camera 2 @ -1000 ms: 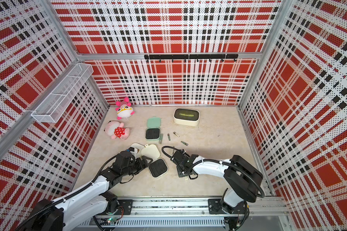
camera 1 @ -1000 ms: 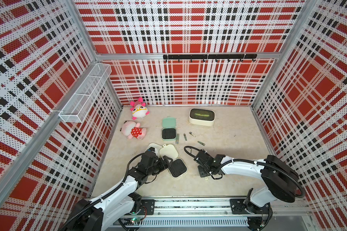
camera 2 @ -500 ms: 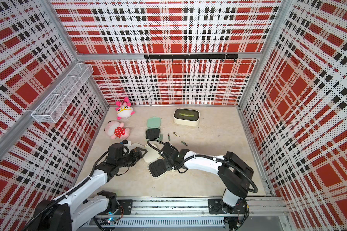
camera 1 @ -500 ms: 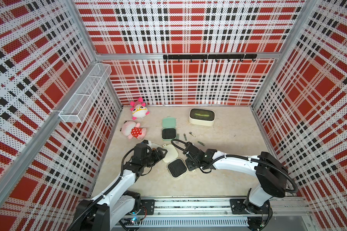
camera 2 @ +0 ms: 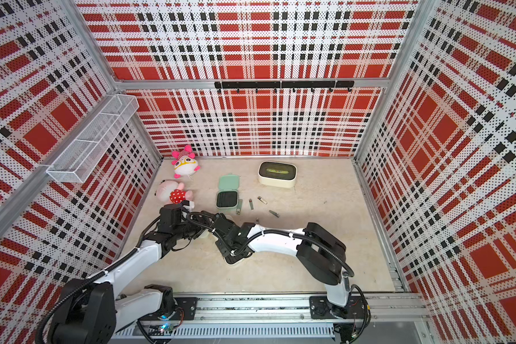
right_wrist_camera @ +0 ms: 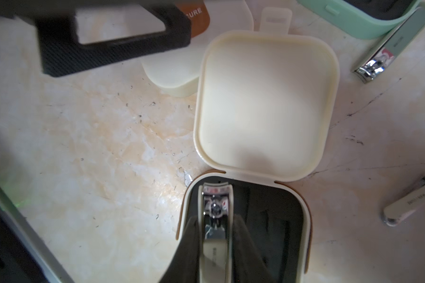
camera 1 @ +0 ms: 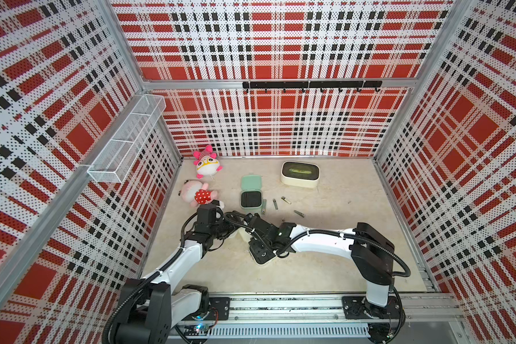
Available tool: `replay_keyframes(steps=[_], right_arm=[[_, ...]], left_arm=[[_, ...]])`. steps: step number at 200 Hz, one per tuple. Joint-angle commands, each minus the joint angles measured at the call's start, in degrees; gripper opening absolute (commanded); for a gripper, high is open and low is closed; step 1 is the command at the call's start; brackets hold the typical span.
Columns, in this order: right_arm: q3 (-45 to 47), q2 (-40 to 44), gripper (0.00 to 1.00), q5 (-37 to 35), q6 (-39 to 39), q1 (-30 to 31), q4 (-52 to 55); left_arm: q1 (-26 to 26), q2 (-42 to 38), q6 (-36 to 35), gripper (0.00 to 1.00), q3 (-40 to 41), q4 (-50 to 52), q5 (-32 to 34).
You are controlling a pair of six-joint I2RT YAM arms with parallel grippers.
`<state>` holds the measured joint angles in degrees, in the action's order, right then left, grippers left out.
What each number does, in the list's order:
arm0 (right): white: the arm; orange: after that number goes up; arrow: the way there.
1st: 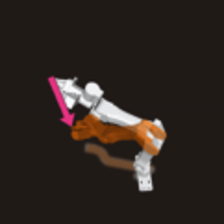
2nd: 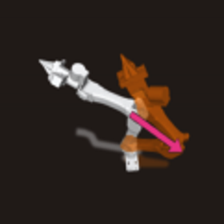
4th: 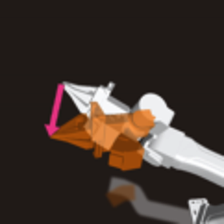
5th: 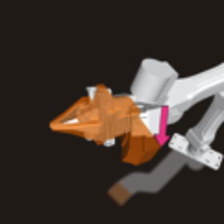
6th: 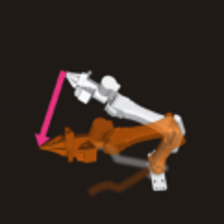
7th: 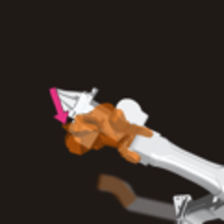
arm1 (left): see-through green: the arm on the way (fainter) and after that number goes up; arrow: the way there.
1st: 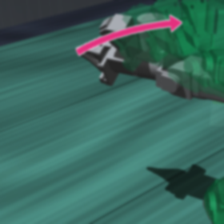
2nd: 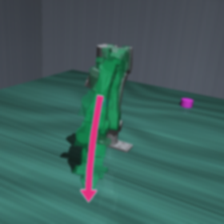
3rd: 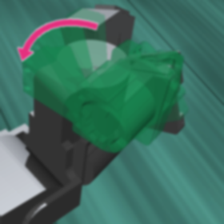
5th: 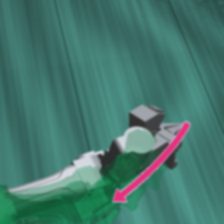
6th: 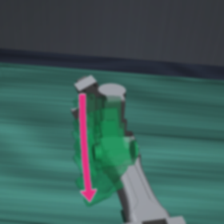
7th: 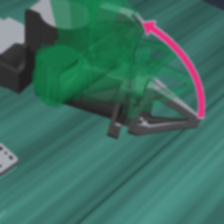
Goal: Organize nail clipper sets
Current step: Place the nail clipper in the storage box.
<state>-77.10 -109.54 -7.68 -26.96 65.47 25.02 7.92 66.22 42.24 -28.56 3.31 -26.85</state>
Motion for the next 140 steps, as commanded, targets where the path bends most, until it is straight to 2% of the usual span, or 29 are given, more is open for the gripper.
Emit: replay_keyframes(steps=[1, 91, 140], right_arm=[[-0.3, -1.0, 0.1, -0.4, -0.1, 0.5, -1.2], [5.2, -0.8, 0.11, -2.4, -1.2, 0.5, -6.9], [7.8, 0.0, 0.11, -2.7, -1.4, 0.4, -8.7]], left_arm=[[-0.4, 1.2, -0.9, 0.8, -1.1, -1.8, -1.8], [0.1, 3.3, -0.9, 0.79, -3.0, -2.3, -2.1], [3.2, 4.3, -0.2, 0.79, -4.3, -2.4, -0.5]])
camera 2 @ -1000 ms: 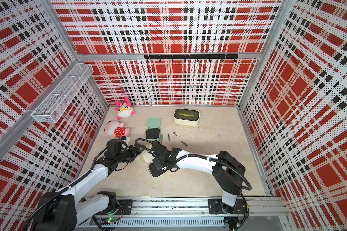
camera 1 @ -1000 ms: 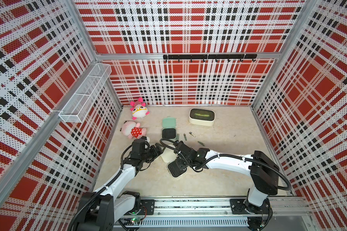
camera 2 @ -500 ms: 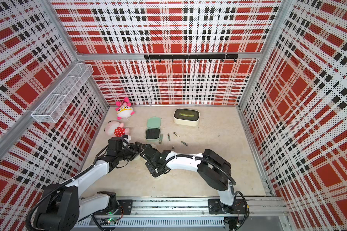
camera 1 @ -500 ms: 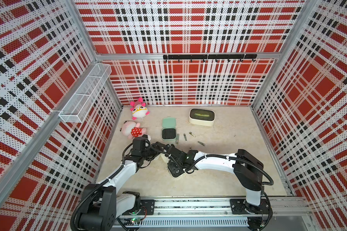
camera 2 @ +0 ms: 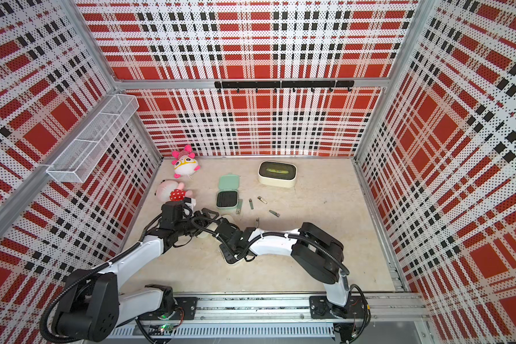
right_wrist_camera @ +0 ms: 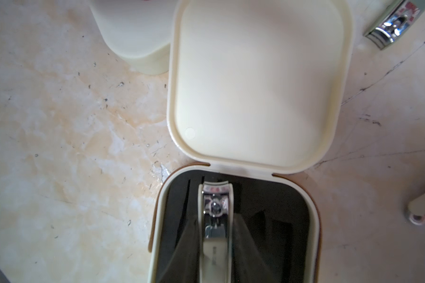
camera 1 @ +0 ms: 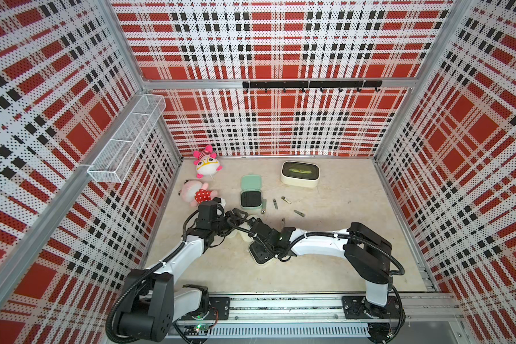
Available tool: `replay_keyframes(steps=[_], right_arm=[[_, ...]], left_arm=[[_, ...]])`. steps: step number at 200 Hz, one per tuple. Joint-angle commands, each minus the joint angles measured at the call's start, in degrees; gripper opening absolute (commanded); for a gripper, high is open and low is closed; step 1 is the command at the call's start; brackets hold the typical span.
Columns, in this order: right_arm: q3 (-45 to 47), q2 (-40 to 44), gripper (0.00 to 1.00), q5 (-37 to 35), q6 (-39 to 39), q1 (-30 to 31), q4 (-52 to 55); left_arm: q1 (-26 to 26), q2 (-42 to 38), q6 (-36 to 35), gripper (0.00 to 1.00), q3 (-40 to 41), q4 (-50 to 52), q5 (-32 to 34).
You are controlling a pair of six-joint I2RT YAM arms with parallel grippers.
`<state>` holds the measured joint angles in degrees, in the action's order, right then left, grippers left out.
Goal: Organize nail clipper sets
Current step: Place the nail clipper in the storage box.
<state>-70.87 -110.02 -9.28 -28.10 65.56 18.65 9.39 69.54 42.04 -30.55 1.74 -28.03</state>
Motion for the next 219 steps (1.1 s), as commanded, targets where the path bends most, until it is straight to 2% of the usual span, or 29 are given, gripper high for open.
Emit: replay_keyframes(steps=[1, 33, 38, 119, 219], right_arm=[[1.6, 0.5, 0.11, -1.1, -0.3, 0.3, -2.4], [4.2, 1.6, 0.1, -0.7, -0.7, 0.3, -3.8], [4.5, 1.8, 0.1, -0.7, -0.8, 0.3, -3.9], [9.2, 4.5, 0.11, 0.2, -2.0, 0.3, -5.0], [13.4, 7.1, 0.11, 1.4, -3.2, 0.3, -4.6]], left_arm=[[1.9, 1.0, 0.0, 0.79, -2.3, -0.9, 0.7], [4.3, 2.8, 1.2, 0.78, -3.2, -2.4, 1.8], [6.4, 3.1, 1.4, 0.78, -3.3, -2.6, 2.0], [14.5, 10.0, 5.1, 0.78, -4.3, -9.0, 4.0], [16.1, 18.4, 6.6, 0.74, -0.4, -15.5, 6.7]])
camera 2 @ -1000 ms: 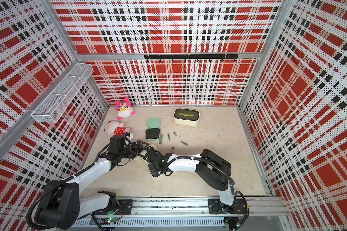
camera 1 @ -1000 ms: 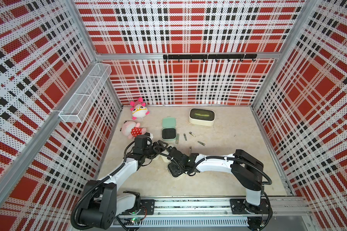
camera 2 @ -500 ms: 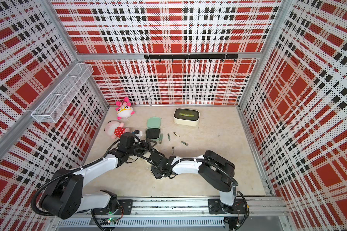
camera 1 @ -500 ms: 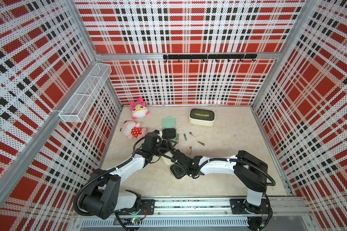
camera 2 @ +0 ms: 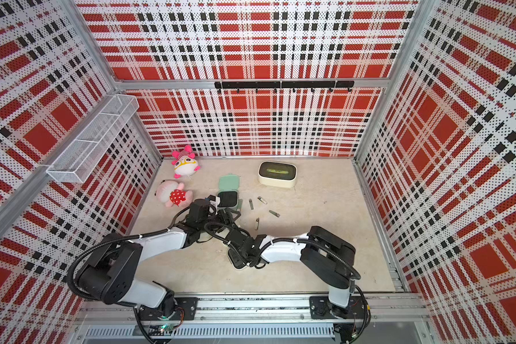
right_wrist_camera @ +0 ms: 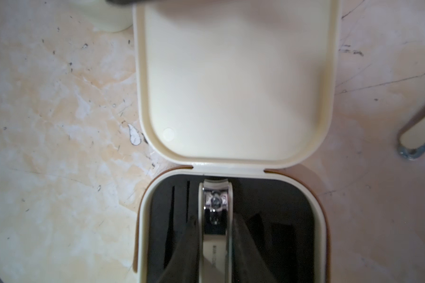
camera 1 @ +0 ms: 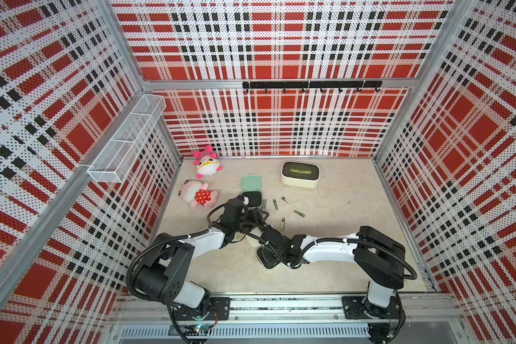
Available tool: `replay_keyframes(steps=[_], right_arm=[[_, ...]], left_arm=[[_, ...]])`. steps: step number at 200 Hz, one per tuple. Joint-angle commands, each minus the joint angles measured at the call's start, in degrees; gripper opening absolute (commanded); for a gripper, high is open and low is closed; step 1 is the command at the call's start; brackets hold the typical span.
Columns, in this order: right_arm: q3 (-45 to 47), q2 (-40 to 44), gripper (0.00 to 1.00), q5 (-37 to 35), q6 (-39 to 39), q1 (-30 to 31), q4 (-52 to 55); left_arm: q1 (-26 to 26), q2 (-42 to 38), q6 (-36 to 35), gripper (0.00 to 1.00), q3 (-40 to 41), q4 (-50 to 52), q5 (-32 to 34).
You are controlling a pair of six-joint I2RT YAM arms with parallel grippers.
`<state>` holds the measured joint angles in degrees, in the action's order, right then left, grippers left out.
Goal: Organize nail clipper sets
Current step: Place the nail clipper in the storage box.
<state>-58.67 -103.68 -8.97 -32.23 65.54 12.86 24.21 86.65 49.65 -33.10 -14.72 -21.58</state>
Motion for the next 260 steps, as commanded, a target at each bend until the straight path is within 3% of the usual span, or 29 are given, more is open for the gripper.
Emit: replay_keyframes(steps=[1, 175, 260], right_arm=[[1.3, 0.8, 0.11, 1.1, 0.9, 0.3, 1.2], [0.4, -0.7, 0.1, 3.2, -2.9, 0.4, 13.3], [4.5, 0.6, 0.1, 5.4, -2.0, 0.4, 11.4]], left_arm=[[1.2, 1.3, -0.9, 0.74, 2.1, 0.9, 0.2], [-2.0, 2.8, -1.9, 0.73, 6.5, 0.5, 1.4], [-2.4, 3.6, -2.5, 0.73, 6.0, 1.0, 1.2]])
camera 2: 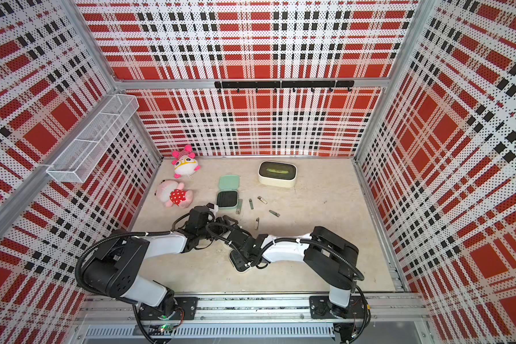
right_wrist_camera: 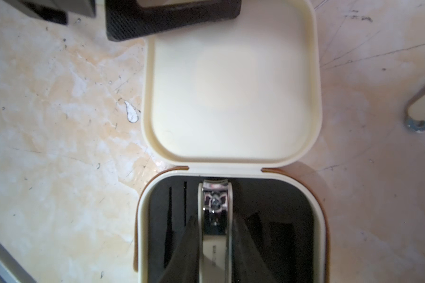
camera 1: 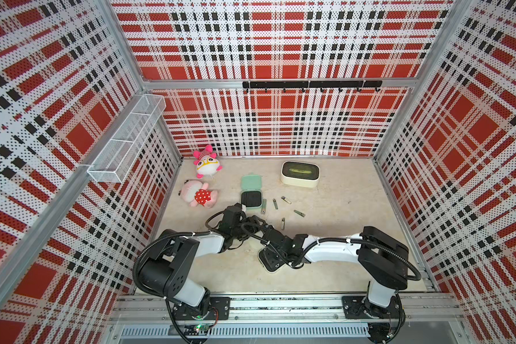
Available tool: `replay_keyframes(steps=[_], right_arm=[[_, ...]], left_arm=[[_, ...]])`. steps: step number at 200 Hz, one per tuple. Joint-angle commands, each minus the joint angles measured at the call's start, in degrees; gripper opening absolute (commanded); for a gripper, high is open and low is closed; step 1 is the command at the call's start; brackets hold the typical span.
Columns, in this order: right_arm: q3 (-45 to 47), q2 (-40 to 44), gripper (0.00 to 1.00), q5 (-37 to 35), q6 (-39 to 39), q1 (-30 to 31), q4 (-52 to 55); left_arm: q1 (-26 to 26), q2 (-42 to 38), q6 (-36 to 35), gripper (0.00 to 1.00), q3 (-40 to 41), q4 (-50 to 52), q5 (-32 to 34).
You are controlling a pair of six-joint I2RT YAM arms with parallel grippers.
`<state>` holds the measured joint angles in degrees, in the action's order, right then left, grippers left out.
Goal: Organize nail clipper sets
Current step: Place the nail clipper in the storage box.
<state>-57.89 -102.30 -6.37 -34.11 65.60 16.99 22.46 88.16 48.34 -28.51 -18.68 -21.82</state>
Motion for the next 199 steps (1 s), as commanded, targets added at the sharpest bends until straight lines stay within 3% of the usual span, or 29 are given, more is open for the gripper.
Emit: replay_keyframes(steps=[1, 73, 199], right_arm=[[3.9, -0.8, 0.1, 2.9, 0.0, 0.3, 7.2], [5.2, -3.0, 0.1, 4.5, 0.5, 0.3, 5.8], [-0.6, -2.7, 0.34, -0.2, -1.1, 0.4, 8.3]], left_arm=[[-0.7, 2.1, -1.1, 0.73, 1.4, 5.0, 1.5], [-1.1, 2.0, -1.5, 0.73, 0.7, 5.6, 1.2], [1.0, 0.6, -0.7, 0.73, 0.0, 5.9, 1.4]])
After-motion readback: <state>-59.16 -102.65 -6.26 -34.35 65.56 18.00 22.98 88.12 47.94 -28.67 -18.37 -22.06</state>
